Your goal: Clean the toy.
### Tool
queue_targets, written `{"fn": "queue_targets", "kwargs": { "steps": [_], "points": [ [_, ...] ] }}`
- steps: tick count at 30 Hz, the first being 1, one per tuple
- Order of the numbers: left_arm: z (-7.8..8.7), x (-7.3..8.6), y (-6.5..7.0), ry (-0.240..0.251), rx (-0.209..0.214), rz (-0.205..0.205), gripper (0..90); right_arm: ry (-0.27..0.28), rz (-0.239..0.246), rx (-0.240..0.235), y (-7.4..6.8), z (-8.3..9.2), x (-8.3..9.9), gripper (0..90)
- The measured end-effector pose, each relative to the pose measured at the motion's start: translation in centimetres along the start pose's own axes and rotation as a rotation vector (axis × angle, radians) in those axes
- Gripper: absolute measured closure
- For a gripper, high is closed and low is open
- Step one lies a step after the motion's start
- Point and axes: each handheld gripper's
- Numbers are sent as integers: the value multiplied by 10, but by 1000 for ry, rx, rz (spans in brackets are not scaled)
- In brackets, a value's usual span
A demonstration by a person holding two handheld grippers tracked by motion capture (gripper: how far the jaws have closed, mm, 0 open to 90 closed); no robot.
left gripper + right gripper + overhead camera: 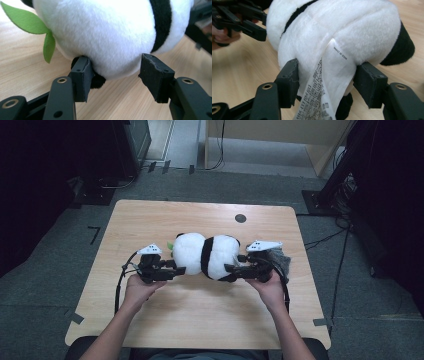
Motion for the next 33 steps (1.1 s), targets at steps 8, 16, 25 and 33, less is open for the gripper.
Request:
{"fn": "queue_targets", "kwargs": {
  "steps": [8,16,25,33],
  "points": [
    [2,1,-5,11,20,39,447,-18,-45,-16,7,-6,4,337],
    [-3,6,-12,2,-18,48,429,-13,-57,-17,14,-18,6,308],
    [4,6,-13,41,-43,28,392,-16,-33,-11,15,-16,6,299],
    [15,-1,-16,70,-42,10,364,6,-15,16,17,-3,5,319]
  ]
}}
Point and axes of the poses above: each handheld gripper's, and its own axes: z roughly backward along the jaws, x roughly out of its underside, y roughly to its right, and after that the axes turned 7 degrees about z, right-handed
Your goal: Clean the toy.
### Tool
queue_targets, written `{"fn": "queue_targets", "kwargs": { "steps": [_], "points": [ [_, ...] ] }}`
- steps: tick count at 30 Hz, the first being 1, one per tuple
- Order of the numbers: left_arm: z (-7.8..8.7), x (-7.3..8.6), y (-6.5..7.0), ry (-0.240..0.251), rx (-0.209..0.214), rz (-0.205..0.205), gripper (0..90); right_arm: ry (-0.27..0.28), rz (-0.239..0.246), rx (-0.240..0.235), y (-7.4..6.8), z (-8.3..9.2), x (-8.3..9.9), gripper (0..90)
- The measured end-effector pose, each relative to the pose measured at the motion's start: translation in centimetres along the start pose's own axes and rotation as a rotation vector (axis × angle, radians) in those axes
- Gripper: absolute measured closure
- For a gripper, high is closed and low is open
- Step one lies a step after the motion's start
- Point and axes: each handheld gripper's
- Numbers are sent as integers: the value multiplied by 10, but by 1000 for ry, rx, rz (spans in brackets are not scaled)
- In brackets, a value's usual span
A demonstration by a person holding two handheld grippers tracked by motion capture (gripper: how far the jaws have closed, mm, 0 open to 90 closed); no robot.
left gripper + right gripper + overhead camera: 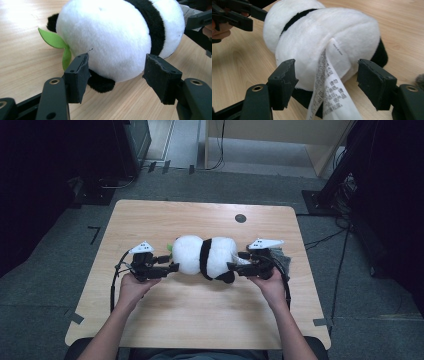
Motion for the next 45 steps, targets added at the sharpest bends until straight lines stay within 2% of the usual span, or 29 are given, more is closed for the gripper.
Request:
{"fn": "queue_targets", "kwargs": {
  "steps": [3,8,17,23,26,30,33,36,40,45],
  "points": [
    [1,-3,0,-10,-22,-52,348,12,-5,12,4,5,1,335],
    [2,-11,-2,-9,0,-37,332,20,-3,41,10,13,2,338],
    [0,-25,5,13,-2,-80,321,34,-14,101,27,27,9,359],
    [-8,-33,5,8,2,-86,305,56,-19,178,43,40,16,374],
    [-11,-35,3,15,-7,-92,305,63,-31,199,52,44,20,380],
    [-16,-39,4,2,-15,-103,306,47,-44,216,62,44,26,385],
    [-19,-47,7,-3,8,-114,306,37,-24,243,67,43,29,385],
    [-26,-53,7,-7,19,-101,303,23,-26,263,75,44,33,390],
    [-30,-52,5,-4,7,-111,302,23,-43,284,85,49,41,406],
    [-26,-53,5,15,-8,-113,305,-26,-67,297,100,43,56,416]
  ]
}}
Point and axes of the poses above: each handheld gripper's, and its own axes: z roughly backward along the jaws, x roughly out of its underside, y roughly to its right, and after that the axes turned 7 degrees about z, right-handed
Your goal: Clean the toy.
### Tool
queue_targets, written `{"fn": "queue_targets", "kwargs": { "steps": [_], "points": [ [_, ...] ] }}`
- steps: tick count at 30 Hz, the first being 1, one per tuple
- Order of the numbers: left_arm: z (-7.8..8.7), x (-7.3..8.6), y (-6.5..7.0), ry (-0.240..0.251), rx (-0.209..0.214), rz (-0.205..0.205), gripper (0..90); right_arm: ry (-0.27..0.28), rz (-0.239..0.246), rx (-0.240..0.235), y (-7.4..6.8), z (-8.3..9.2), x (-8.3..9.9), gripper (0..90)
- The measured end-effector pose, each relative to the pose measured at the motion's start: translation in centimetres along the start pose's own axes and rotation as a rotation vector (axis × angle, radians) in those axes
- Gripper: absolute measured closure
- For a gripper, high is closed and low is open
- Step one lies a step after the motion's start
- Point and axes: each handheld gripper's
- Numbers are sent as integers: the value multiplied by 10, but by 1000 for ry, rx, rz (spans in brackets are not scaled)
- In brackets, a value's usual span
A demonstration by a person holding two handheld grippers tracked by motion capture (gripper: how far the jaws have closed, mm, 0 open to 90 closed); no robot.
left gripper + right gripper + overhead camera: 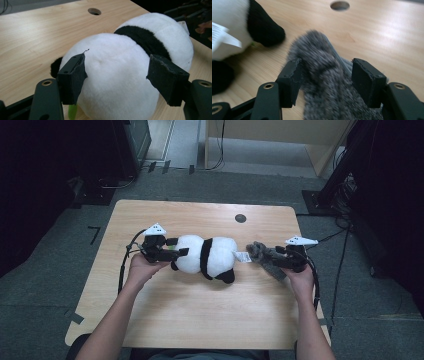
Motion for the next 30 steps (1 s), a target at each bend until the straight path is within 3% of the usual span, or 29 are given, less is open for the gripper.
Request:
{"fn": "queue_targets", "kwargs": {
  "steps": [5,8,11,14,16,19,23,27,30],
  "points": [
    [-8,1,-3,-35,-24,-16,302,-52,-7,-9,8,-16,11,443],
    [-11,2,-3,-34,-31,-13,302,-90,-16,2,9,-24,16,533],
    [-13,3,-3,-31,-35,-26,302,-76,-29,27,10,-24,19,593],
    [-14,4,-4,-32,-29,-12,299,-99,-56,30,11,-29,24,582],
    [-13,8,-5,-2,-25,-17,298,-94,-35,36,9,-31,26,576],
    [-14,12,-7,3,-40,-7,294,-98,13,51,6,-32,27,565],
    [-14,11,-7,1,-54,-4,292,-89,-40,43,8,-32,28,557],
    [-14,11,-6,-3,-59,-11,294,-53,-7,104,0,-33,34,560],
    [-13,11,-5,-5,-63,-21,296,-56,-10,105,0,-32,33,592]
  ]
}}
Point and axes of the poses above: each handheld gripper's, and its own axes: z roughly backward along the jaws, x roughly out of its underside, y roughly to its right, and after that the axes turned 7 degrees about z, right-handed
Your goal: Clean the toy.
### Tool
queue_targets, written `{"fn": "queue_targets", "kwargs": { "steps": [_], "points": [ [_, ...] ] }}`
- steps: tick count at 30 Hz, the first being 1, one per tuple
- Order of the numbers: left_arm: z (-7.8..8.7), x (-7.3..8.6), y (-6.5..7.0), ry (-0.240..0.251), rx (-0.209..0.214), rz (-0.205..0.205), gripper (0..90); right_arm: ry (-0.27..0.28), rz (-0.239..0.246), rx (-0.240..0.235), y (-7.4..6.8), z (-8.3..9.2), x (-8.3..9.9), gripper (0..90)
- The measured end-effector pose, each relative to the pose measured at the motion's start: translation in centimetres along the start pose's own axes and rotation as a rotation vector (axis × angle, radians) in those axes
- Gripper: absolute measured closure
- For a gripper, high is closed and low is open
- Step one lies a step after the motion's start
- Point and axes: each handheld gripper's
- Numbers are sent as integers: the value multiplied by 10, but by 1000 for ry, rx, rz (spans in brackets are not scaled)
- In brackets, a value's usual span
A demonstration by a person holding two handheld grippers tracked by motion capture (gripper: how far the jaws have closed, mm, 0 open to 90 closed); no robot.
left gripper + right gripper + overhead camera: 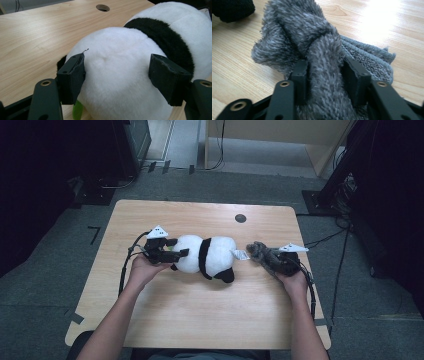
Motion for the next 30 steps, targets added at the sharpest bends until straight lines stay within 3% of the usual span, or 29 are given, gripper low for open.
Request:
{"fn": "queue_targets", "kwargs": {
  "steps": [5,7,12,16,25,30],
  "points": [
    [1,0,0,-3,2,2,324,-3,-5,-15,2,0,-1,628],
    [2,0,0,-6,1,0,334,-4,-13,-19,3,2,-2,711],
    [2,-1,3,-4,-8,-6,331,-52,-14,11,-2,6,-11,783],
    [3,-2,6,2,-15,-8,319,-47,-42,-24,-2,12,-20,782],
    [10,-5,4,-11,-5,34,292,-8,-31,-41,-13,31,-41,781],
    [10,-4,3,-35,-34,7,243,4,-22,-59,-20,37,-52,777]
  ]
}}
Point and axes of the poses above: each handheld gripper's, and its own axes: z roughly backward along the jaws, x roughly out of its underside, y roughly to its right, and after that the axes turned 7 degrees about z, right-handed
